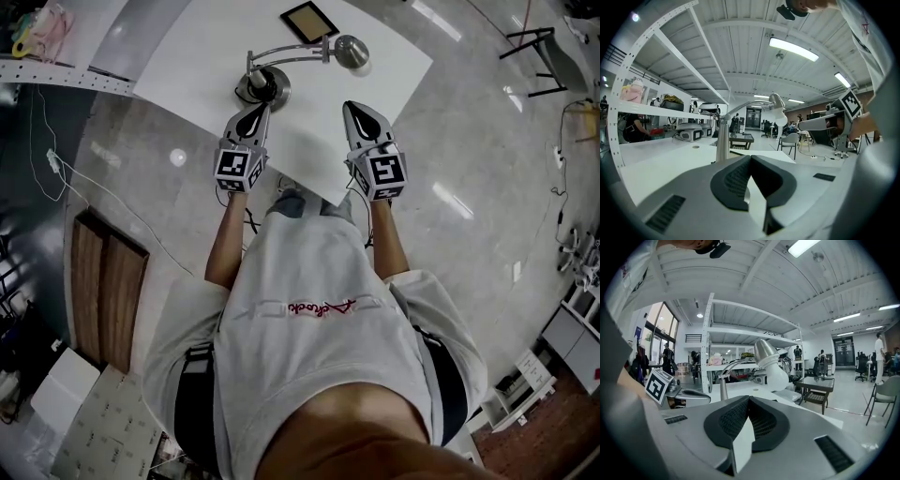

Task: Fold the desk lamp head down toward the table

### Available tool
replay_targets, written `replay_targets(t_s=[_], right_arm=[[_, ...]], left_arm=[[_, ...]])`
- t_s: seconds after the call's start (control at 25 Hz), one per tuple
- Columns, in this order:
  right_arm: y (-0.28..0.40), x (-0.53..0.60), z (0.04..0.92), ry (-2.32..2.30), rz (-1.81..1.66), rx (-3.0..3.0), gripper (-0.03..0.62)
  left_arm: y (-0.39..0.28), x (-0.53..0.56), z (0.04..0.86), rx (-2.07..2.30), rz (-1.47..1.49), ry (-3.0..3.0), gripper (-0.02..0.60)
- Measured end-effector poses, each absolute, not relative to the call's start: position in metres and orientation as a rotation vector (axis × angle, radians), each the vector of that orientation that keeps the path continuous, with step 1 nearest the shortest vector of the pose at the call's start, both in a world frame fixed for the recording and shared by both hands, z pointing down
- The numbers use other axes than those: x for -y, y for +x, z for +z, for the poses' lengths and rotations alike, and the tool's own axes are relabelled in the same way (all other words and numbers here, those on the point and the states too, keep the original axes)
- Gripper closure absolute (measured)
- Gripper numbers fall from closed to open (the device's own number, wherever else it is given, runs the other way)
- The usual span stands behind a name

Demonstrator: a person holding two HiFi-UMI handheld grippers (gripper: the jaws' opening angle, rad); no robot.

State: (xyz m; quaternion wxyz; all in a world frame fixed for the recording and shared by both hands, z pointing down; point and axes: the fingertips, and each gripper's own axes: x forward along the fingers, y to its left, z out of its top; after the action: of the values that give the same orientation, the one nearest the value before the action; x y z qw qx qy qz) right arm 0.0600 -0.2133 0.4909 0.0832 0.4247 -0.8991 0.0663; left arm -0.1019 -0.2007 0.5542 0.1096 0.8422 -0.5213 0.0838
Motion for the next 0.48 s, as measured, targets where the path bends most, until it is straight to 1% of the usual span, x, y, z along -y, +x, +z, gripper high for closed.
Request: replay_targets(t_s=[0.28,0.32,0.36,0.4,0.44,0.48], right_arm=[[0.064,0.205,0.513,1.256,0.244,2.655,0.565],[0.064,0.204,0.516,1.255,0.25,2.651,0.565],[0.064,0.203,0.518,1.254,0.254,2.647,0.565],[0.064,0.202,0.52,1.252,0.258,2.645,0.565],[0.063,0.201,0.521,1.25,0.26,2.643,0.565],[0.063,0.2,0.523,1.247,0.262,2.642,0.565]], left_arm=[[-0.102,0.195,0.573,1.54,0.27,2.452,0.555],[-0.102,0.195,0.574,1.539,0.266,2.456,0.538],[-0.102,0.196,0.575,1.535,0.257,2.458,0.442],[-0.102,0.196,0.576,1.532,0.246,2.457,0.33],[-0.103,0.196,0.577,1.535,0.235,2.454,0.28],[-0.104,0.196,0.577,1.544,0.226,2.451,0.265]])
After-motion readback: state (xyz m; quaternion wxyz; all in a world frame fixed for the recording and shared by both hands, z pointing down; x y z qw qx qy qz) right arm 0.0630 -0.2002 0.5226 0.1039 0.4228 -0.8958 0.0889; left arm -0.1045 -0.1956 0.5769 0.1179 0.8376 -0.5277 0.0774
